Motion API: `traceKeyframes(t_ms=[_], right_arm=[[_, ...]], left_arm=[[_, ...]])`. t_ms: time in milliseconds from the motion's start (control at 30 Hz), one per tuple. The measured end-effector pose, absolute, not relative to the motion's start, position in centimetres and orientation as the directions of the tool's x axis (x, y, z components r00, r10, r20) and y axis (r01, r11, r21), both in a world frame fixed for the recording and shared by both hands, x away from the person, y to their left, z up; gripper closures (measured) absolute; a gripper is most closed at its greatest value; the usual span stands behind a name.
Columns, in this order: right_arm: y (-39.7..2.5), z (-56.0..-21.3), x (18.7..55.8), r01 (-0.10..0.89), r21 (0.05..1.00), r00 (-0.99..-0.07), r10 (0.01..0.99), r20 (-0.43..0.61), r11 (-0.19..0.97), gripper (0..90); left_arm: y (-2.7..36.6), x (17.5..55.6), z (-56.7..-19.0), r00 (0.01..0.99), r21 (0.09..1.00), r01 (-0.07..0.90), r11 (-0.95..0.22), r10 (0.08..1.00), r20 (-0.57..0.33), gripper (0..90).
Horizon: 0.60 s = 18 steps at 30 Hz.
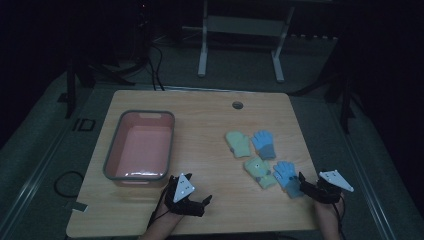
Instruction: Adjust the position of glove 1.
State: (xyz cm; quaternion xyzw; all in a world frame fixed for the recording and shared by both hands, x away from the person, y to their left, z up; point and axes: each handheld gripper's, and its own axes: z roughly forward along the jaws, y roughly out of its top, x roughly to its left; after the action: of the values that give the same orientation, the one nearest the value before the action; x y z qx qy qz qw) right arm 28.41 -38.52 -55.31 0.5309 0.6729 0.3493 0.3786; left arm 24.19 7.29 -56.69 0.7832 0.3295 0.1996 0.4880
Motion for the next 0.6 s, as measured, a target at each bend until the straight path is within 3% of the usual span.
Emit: traceKeyframes(t_ms=[200,600], right_arm=[[-38.6,-55.1,28.5,0.468,0.866,-0.137,0.983,-0.124,0.175,12.5],[-38.4,-52.9,28.8,0.604,0.767,-0.221,0.970,-0.098,0.215,13.6]], left_arm=[[7.3,24.2,-56.7,0.702,0.896,0.322,-0.305,0.712,-0.010,2.4],[7.4,24.2,-56.7,0.699,0.896,0.329,-0.298,0.714,-0.019,2.4]])
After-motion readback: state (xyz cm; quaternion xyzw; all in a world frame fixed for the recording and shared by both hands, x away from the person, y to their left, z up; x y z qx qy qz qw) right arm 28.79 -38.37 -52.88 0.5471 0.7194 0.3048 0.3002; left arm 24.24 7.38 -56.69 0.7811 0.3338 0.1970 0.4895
